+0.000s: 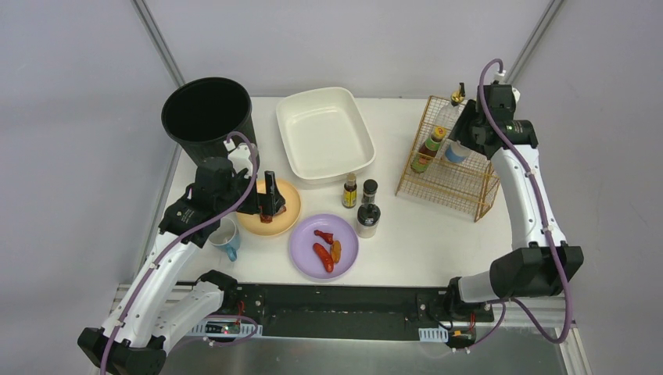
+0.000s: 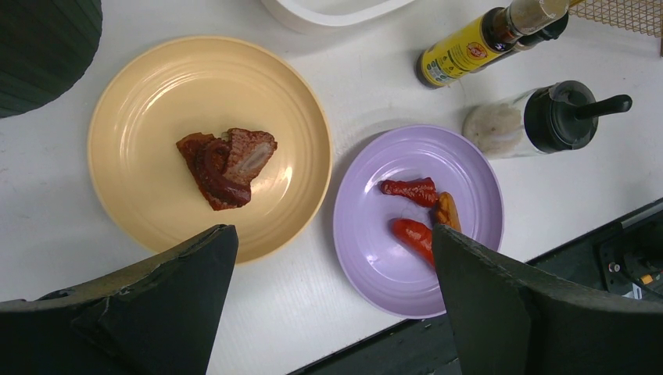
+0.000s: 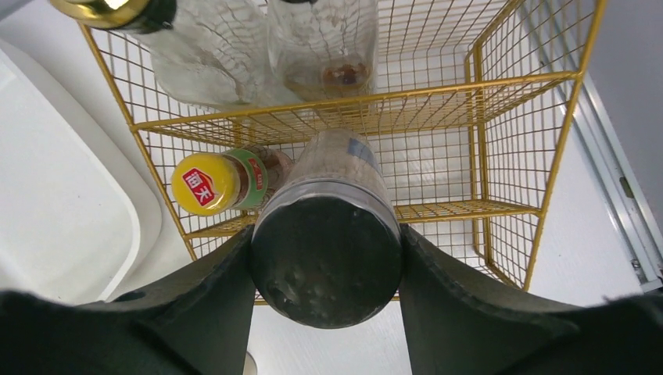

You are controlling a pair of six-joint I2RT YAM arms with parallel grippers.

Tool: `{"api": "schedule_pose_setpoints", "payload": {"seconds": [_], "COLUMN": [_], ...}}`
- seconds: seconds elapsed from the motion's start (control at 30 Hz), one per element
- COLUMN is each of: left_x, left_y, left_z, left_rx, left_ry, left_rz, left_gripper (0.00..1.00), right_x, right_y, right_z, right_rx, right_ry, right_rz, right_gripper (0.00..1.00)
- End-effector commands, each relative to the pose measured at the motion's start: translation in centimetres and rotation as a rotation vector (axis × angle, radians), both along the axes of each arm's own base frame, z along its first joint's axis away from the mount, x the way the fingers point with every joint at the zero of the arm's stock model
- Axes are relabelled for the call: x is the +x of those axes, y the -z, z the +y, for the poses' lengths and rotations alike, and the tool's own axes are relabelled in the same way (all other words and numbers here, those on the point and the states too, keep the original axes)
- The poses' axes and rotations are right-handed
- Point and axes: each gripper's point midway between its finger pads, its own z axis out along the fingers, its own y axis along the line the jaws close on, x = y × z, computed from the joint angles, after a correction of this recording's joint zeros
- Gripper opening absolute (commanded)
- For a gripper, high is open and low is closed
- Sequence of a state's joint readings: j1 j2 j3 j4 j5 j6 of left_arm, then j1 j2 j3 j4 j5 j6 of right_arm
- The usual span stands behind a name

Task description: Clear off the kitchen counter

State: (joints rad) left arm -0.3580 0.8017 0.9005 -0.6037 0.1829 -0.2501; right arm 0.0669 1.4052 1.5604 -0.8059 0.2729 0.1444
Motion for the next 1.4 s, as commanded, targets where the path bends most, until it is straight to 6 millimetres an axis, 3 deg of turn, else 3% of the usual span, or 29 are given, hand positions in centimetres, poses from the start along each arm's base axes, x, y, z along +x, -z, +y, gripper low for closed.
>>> {"api": "schedule_pose_setpoints", "payload": {"seconds": [0.0, 0.23, 0.63, 0.77, 0.9, 1.07, 1.23, 1.37], "left_x": [0.1, 0.2, 0.3, 0.4, 0.4, 0.4, 0.4, 0.4], "left_y": [-0.6, -0.4, -0.2, -0.1, -0.1, -0.1, -0.1, -0.1], "left_z": [-0.2, -0.2, -0.1, -0.2, -0.2, -0.2, -0.2, -0.2], "left_rx": [-0.020, -0.014, -0.008, -0.007, -0.006, -0.007, -0.008, -0.008], "left_ry": [0.007, 0.006, 0.003, 0.005, 0.004, 0.005, 0.005, 0.005], "left_rz": [-0.016, -0.010, -0.004, 0.002, 0.002, 0.002, 0.001, 0.001], "left_gripper": [1.00, 1.00, 1.00, 1.00, 1.00, 1.00, 1.00, 1.00], "right_x": [2.1, 2.5, 3.9, 4.1, 4.1, 3.9, 3.7, 3.6], "right_y": [-0.6, 3.4, 6.9, 7.7, 8.1, 8.5, 8.5, 7.3], "right_z": [0.4, 0.5, 0.5, 0.4, 0.1, 0.0, 0.2, 0.4], "right_rx": [0.045, 0.048, 0.055, 0.050, 0.033, 0.028, 0.036, 0.047], "right_ry": [0.019, 0.023, 0.041, 0.047, 0.054, 0.056, 0.052, 0.049], "right_rz": [-0.098, -0.018, 0.050, 0.073, 0.086, 0.097, 0.097, 0.068], "right_gripper": [0.14, 0.14, 0.18, 0.30, 0.50, 0.66, 0.75, 0.78]}}
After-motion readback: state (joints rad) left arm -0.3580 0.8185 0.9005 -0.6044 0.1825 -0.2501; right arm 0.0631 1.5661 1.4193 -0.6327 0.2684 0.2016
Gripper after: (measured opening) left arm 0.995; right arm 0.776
